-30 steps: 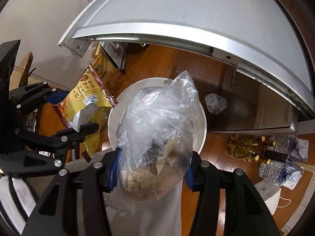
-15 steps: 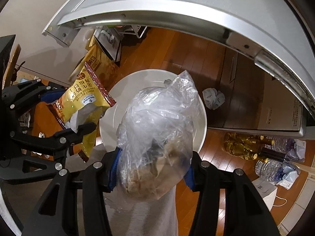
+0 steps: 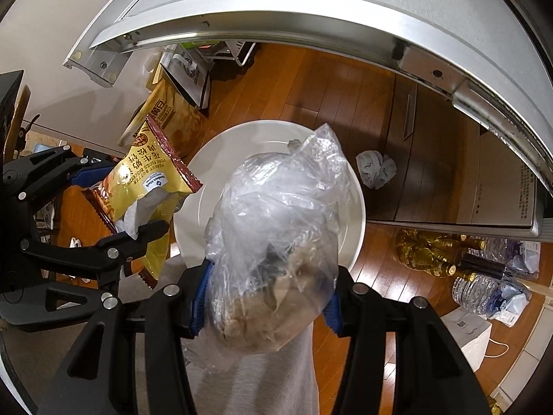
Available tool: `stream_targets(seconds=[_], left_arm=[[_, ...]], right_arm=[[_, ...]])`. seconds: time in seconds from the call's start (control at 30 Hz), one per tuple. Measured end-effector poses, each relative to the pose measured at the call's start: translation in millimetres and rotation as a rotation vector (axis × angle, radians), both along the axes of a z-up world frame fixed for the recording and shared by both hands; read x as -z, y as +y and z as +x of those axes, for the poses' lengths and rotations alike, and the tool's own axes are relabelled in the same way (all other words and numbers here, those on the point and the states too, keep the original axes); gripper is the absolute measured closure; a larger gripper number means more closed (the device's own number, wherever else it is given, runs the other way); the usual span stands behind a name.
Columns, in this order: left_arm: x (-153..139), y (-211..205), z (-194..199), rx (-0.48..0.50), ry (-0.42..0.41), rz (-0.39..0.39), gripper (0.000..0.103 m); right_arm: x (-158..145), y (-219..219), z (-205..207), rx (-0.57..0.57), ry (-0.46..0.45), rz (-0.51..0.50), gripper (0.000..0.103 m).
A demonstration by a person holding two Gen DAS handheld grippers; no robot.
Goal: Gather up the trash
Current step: 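Open both grippers to drop the packet and plastic bag into the bin, then raise both tools back up toward the counter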
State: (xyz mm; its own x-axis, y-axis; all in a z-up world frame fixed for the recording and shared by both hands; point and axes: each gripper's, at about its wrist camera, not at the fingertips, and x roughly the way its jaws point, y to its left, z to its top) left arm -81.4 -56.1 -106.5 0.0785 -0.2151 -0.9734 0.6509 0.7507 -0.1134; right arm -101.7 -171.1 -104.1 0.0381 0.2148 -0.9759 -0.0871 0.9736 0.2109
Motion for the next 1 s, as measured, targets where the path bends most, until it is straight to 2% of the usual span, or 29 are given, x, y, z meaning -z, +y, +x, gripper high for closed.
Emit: stream_targets(seconds=[0.17,0.27,0.37,0.4,0.43,0.47,0.73,1.0], left_arm=[[-2,-1,1,0.0,-0.004,0.003,0.04],[-2,0,2,-0.006,0.004,-0.003,0.033],[-4,1,3,-0.009,-0.002,-0.012,0.032],[-5,1,3,-0.01,-0.004,-0.015,0.025],[-5,2,3,-0.01,-0.011,-0.018,0.012],[-8,2,3,-0.013,-0.031,-0.022,0.009],[-10,9,5,-0.028,-0.023,-0.042,0.008],[-37,24,2,-0.074,-0.068,-0.071,0.008]], right_arm=[[0,-1,2,0.005,0.005,0.0,0.051],[1,-2,3,0.011,0.007,0.0,0.046],[0,-6,4,0.026,0.012,0.014,0.039],[0,-7,5,0.03,0.013,0.015,0.035],[1,-9,5,0.034,0.013,0.019,0.03],[0,-10,5,0.041,0.012,0.027,0.029],[-13,-22,0,0.076,-0.002,0.051,0.017],[-71,-36,-8,0.092,-0.131,0.023,0.013]])
